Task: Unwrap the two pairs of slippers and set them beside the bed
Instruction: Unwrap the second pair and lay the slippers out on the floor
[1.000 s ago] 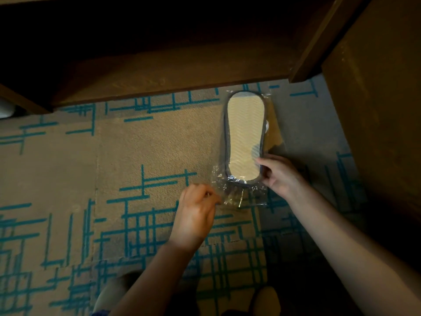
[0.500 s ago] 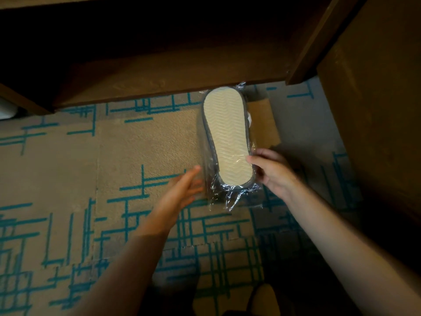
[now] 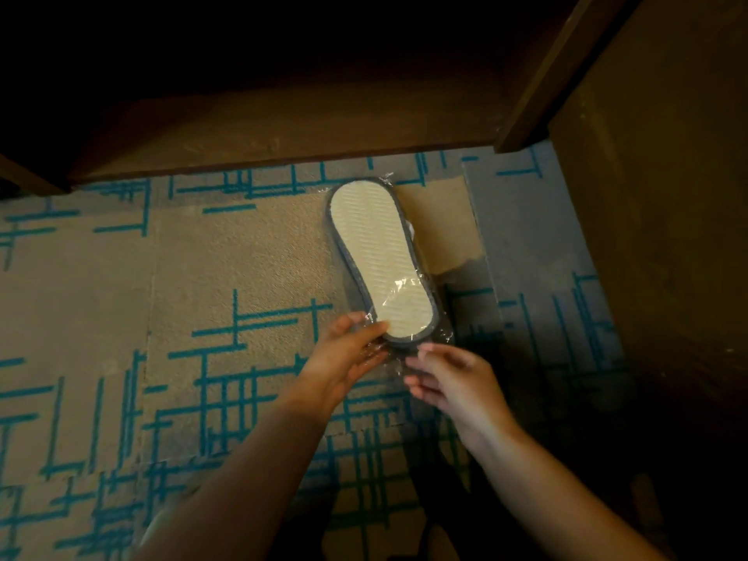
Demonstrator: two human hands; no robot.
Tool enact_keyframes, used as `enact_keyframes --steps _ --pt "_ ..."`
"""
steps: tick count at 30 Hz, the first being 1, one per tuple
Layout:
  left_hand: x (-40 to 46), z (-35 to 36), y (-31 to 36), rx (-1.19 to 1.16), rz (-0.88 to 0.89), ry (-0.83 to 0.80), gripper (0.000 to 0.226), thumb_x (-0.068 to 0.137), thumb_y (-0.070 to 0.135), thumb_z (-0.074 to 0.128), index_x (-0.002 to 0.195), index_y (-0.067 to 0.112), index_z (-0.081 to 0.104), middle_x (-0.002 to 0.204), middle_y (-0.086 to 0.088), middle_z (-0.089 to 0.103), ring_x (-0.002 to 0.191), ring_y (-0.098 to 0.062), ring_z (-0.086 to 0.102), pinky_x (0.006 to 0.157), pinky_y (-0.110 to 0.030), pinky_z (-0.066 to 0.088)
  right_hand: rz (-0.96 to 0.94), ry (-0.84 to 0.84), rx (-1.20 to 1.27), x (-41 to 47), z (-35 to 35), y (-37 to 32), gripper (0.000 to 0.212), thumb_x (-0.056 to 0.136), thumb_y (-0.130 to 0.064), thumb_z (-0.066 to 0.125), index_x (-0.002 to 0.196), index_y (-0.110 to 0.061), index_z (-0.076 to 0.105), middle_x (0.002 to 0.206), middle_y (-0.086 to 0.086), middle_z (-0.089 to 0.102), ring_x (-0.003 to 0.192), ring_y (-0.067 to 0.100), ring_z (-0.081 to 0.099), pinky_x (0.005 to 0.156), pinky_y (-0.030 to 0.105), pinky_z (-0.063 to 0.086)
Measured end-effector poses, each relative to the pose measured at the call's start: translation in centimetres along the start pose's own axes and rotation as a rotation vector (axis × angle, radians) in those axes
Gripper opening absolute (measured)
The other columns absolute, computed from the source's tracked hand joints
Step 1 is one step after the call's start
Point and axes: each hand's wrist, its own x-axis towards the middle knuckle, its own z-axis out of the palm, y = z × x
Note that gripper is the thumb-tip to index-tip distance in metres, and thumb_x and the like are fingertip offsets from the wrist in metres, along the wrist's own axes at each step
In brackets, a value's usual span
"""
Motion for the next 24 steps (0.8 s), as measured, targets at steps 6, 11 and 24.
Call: enact_keyframes --steps 6,11,24 --pt "-1.6 1.8 -2.0 -0.045 0.076 -0.042 0.008 0.082 0.011 0.063 0.088 0.017 0.062 0.088 -0.004 0.067 0.083 -0.017 0.063 0.077 -0.030 0.052 -0.111 0.090 0.200 0.8 1.2 -1.1 0.012 0.088 -0.004 0.058 0.090 -0.015 0.064 0.094 0.006 0.070 0.086 0.018 0.067 0.077 0.028 0.056" --pt "-0.5 1.4 -0.4 -0.337 0.052 -0.056 0.031 0.085 0.010 0.059 0.116 0.006 0.055 0.113 -0.012 0.066 0.099 -0.022 0.065 0.079 -0.031 0.056 -0.115 0.019 0.133 1.0 0.8 -1.2 0.020 0.087 -0.004 0.057 0.104 -0.014 0.064 0.092 0.000 0.070 0.083 0.013 0.068 0.070 0.025 0.059" --pt "0.9 -0.9 4.1 -0.303 -0.007 0.048 0.059 0.084 0.039 0.058 0.135 0.014 0.041 0.131 -0.009 0.054 0.120 -0.026 0.053 0.105 -0.042 0.041 -0.010 0.024 0.303 2.4 -3.3 -0.3 0.053 0.092 0.000 0.044 0.142 -0.016 0.034 0.097 0.003 0.063 0.079 0.017 0.060 0.058 0.025 0.050"
